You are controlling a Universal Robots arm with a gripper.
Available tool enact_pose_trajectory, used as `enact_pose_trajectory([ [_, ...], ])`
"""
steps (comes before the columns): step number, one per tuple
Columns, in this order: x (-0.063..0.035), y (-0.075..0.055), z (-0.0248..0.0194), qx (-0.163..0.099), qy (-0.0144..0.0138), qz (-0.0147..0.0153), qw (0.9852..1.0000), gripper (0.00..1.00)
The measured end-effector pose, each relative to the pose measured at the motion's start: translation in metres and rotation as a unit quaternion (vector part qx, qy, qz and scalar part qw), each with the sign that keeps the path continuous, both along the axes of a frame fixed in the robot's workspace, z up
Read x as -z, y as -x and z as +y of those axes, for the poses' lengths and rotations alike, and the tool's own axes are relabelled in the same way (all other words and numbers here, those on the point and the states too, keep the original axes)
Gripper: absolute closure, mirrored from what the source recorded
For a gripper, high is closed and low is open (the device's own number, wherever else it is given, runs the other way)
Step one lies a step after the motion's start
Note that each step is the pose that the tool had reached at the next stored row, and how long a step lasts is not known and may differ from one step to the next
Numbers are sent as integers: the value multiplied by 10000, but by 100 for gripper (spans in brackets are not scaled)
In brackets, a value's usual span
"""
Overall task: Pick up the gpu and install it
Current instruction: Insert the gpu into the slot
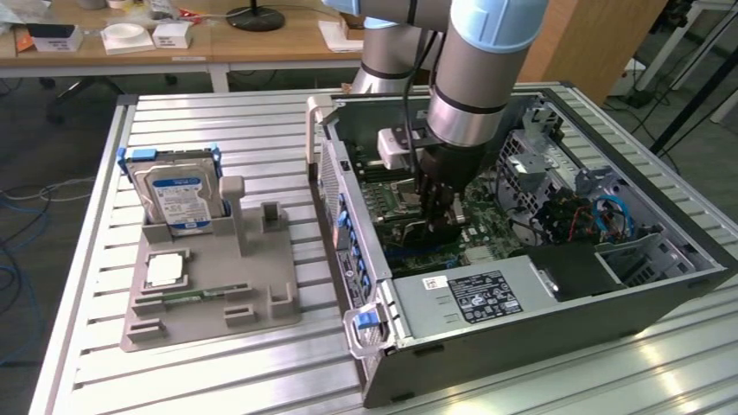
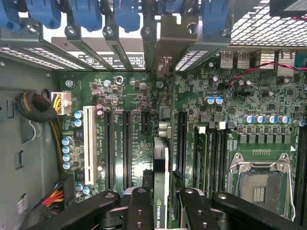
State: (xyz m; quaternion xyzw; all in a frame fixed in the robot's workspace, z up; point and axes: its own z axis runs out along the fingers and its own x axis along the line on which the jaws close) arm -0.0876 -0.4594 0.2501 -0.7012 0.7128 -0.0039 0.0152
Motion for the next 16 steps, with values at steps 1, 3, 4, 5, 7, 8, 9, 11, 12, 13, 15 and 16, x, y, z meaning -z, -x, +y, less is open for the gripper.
enact_pose_trajectory([
  [1,0,-3,0,-1,1,0,10000,74],
  [3,0,-7,0,1,0,-1,10000,74],
  [4,0,-7,0,1,1,-1,10000,74],
  [5,4,-8,1,1,1,-1,10000,74],
  [7,23,-8,0,0,1,-2,10000,74],
  [8,33,-8,-1,-1,4,-2,10000,74],
  [9,40,-7,-1,-2,5,-2,10000,74],
  [11,51,-7,0,-1,1,-6,10000,74],
  [12,51,-6,0,-1,1,-5,10000,74],
  [13,51,-5,0,-1,1,-4,10000,74],
  [15,52,2,0,-1,0,-6,10000,74],
  [16,53,9,0,-2,0,-6,10000,74],
])
